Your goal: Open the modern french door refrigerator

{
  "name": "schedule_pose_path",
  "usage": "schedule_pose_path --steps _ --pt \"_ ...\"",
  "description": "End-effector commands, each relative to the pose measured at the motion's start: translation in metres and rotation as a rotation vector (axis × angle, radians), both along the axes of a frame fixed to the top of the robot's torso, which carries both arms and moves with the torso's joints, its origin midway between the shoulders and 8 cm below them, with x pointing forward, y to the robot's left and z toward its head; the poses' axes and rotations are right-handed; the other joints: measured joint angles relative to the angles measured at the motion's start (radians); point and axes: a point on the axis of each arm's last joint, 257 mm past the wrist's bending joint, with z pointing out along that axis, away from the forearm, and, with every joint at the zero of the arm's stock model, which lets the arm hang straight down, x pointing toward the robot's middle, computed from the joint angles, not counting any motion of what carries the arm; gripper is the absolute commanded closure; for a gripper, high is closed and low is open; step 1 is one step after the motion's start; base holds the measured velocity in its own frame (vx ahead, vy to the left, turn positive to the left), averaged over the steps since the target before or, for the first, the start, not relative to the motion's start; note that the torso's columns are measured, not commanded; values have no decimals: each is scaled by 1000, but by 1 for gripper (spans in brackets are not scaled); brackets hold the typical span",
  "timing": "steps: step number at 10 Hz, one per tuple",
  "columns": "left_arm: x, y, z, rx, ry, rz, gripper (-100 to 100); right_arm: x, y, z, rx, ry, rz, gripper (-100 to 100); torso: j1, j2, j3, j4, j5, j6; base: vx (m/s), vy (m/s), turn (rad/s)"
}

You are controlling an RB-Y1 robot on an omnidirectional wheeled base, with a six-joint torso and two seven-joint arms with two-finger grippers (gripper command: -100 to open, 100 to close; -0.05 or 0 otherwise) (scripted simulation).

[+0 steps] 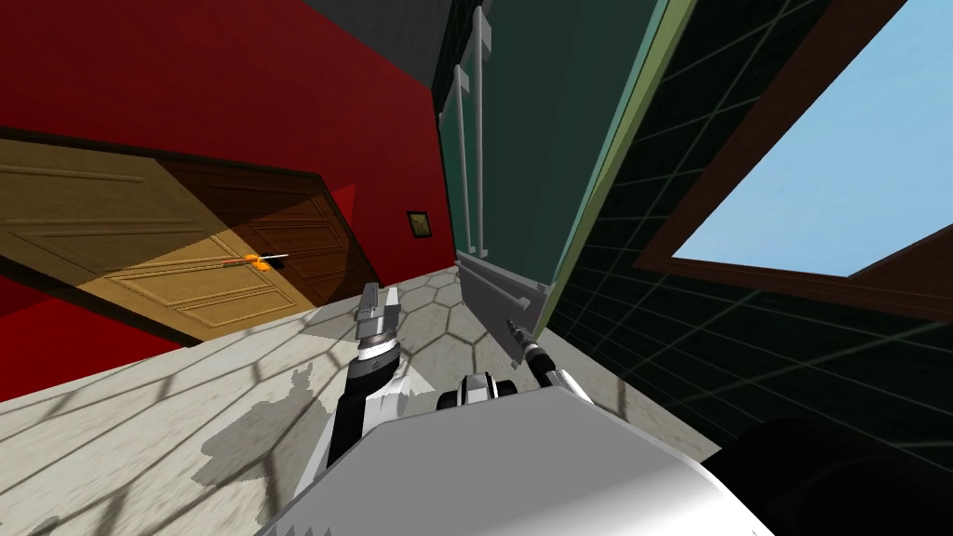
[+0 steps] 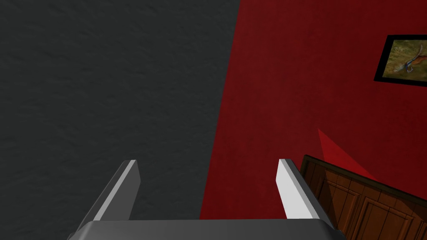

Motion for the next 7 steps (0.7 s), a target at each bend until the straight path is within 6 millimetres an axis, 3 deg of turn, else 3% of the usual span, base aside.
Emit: schedule_pose_path --steps 1,2,4,5,7 --pt "0 0 0 0 0 0 0 -5 -10 -18 -82 47 -20 -100 0 0 0 0 0 0 -19 -5 -2" --pt "0 0 0 0 0 0 0 -11 -16 -41 -123 110 -40 -100 1 -1 0 0 0 0 -22 -10 104" --pt "0 0 0 0 0 0 0 -11 -19 -41 -172 110 -37 -100 0 0 0 0 0 0 -19 -8 25" --pt "0 0 0 0 0 0 0 -18 -24 -62 -221 166 -51 -100 0 0 0 0 0 0 -25 -12 120" --pt "0 0 0 0 0 0 0 -18 -28 -61 -267 168 -54 -100 0 0 0 0 0 0 -20 -12 22"
